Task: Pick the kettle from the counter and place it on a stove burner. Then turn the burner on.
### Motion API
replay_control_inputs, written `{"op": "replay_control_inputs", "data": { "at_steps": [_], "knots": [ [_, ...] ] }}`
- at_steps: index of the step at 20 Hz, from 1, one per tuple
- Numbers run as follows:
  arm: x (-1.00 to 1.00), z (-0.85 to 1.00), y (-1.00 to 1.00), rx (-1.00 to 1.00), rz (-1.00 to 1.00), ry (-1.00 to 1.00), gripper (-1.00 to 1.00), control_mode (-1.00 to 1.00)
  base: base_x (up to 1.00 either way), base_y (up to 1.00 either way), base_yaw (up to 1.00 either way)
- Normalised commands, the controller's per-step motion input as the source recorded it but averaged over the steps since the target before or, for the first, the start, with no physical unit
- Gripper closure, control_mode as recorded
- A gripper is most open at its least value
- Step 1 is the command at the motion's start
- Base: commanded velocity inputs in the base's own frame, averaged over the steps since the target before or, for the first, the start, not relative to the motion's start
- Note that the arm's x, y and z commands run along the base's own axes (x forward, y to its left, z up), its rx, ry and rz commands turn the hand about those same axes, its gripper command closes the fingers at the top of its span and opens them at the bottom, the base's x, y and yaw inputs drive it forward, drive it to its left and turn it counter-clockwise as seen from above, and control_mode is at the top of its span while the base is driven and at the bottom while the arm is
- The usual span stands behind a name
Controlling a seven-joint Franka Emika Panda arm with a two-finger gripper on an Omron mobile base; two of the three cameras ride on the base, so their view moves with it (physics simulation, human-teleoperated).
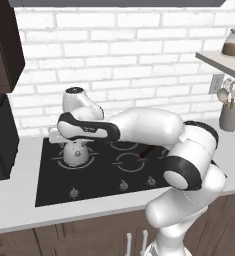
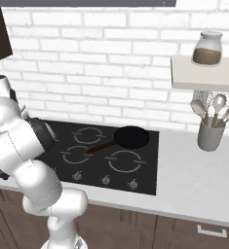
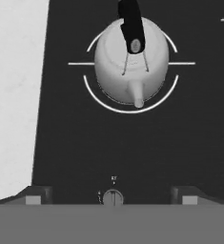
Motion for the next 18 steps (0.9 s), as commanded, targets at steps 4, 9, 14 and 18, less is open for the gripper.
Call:
{"op": "replay_control_inputs", "data": {
  "at_steps": [4, 9, 14, 18],
  "knots": [
    [-0.4, -0.1, 0.0, -0.11, -0.04, 0.65, -1.0, -1.0, 0.0, 0.0, 0.0],
    [-0.44, -0.4, 0.0, -0.06, -0.01, 0.19, -1.0, -1.0, 0.0, 0.0, 0.0],
    [-0.55, -0.48, 0.0, -0.02, 0.0, -0.02, -1.0, -1.0, 0.0, 0.0, 0.0],
    [-0.35, -0.41, 0.0, -0.06, 0.0, -0.02, -1.0, -1.0, 0.0, 0.0, 0.0]
  ]
}}
